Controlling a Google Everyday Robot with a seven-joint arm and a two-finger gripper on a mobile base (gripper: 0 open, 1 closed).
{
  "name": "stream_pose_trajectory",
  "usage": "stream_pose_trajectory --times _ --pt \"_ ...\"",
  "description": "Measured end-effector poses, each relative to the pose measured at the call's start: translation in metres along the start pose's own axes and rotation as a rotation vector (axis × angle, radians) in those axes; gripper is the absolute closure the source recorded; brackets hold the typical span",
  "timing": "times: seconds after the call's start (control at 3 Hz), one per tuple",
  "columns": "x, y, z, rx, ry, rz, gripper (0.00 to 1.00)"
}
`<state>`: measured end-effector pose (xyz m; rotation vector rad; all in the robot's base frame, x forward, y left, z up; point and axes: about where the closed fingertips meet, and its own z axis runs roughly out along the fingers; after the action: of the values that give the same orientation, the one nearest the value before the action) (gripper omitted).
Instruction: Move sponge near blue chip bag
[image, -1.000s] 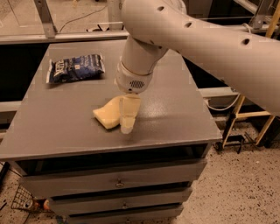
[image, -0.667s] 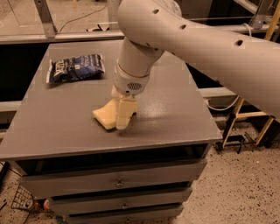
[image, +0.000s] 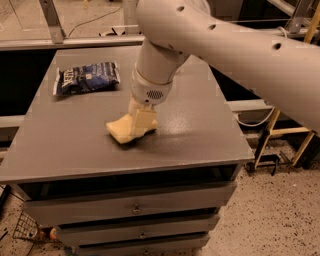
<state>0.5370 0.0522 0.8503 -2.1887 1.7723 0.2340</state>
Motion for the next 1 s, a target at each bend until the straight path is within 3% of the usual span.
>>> stream_pose_trajectory --times 0.33,0.67,1.0 --pt "0.005 -0.014 -0.019 0.053 -0.003 0.009 1.00" --pt "0.013 -0.039 -0.056 0.145 -0.008 0.028 1.00" --pt "0.013 -0.039 -0.056 0.145 -0.008 0.028 1.00"
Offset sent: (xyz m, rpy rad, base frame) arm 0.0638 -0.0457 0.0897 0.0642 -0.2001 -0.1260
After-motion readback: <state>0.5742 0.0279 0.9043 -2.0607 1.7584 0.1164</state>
